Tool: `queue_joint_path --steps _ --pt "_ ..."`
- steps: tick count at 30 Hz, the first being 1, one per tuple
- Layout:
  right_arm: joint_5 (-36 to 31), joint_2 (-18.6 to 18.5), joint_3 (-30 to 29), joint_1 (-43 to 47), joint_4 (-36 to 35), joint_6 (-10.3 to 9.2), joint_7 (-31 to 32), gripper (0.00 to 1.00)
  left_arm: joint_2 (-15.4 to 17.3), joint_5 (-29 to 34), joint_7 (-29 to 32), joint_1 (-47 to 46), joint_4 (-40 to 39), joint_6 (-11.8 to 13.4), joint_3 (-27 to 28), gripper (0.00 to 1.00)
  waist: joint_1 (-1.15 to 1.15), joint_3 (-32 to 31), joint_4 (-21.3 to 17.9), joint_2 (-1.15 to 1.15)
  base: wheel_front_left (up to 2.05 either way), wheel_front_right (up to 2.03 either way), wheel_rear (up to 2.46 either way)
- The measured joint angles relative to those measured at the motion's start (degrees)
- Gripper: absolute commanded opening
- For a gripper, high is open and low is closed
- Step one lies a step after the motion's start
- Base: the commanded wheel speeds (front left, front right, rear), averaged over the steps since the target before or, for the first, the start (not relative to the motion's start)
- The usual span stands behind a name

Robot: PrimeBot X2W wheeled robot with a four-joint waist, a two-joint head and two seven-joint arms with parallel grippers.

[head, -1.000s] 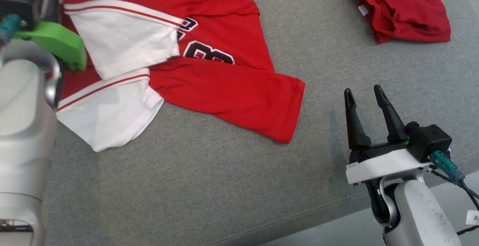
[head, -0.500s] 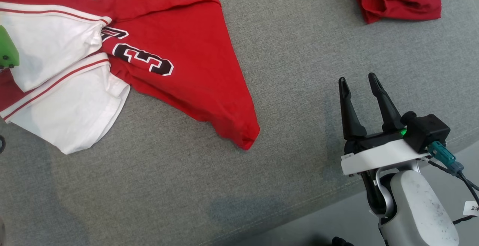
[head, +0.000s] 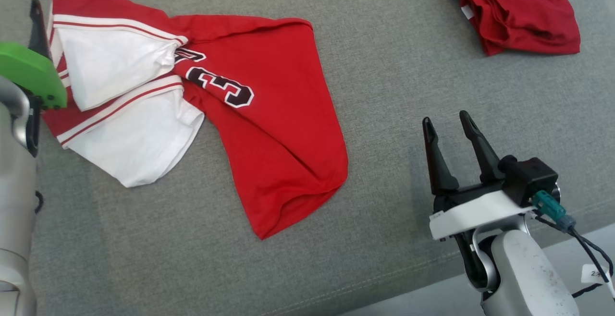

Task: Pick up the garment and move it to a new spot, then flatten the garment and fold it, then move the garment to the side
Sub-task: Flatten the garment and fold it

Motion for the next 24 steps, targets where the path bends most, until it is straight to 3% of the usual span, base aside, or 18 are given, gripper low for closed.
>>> queue_joint_path --steps 8,13,17,24 --pt "1.24 0.02 2.31 1.11 5.58 0.0 0.33 1.0 -4.98 -2.99 -1.13 7.99 -5.17 -0.93 -0.26 1.0 0.0 -5.09 3.75 0.0 0.0 0.0 0.0" --pt "5.45 0.03 4.33 1.28 9.23 0.0 1.07 1.0 -8.29 -3.94 -1.34 16.31 -14.15 -1.1 0.2 1.0 0.0 -8.03 6.7 0.0 0.0 0.0 0.0" --pt "9.2 0.02 6.21 0.85 14.17 0.0 2.26 1.0 -11.27 -3.7 -1.36 27.02 -25.14 0.46 0.7 1.0 0.0 -10.18 9.79 0.0 0.0 0.0 0.0" --pt "11.7 0.07 7.48 -2.29 22.43 0.0 3.07 1.0 -14.68 -2.15 -1.37 37.34 -36.64 2.48 0.35 1.0 -0.01 -11.24 13.34 0.0 0.0 0.0 0.0"
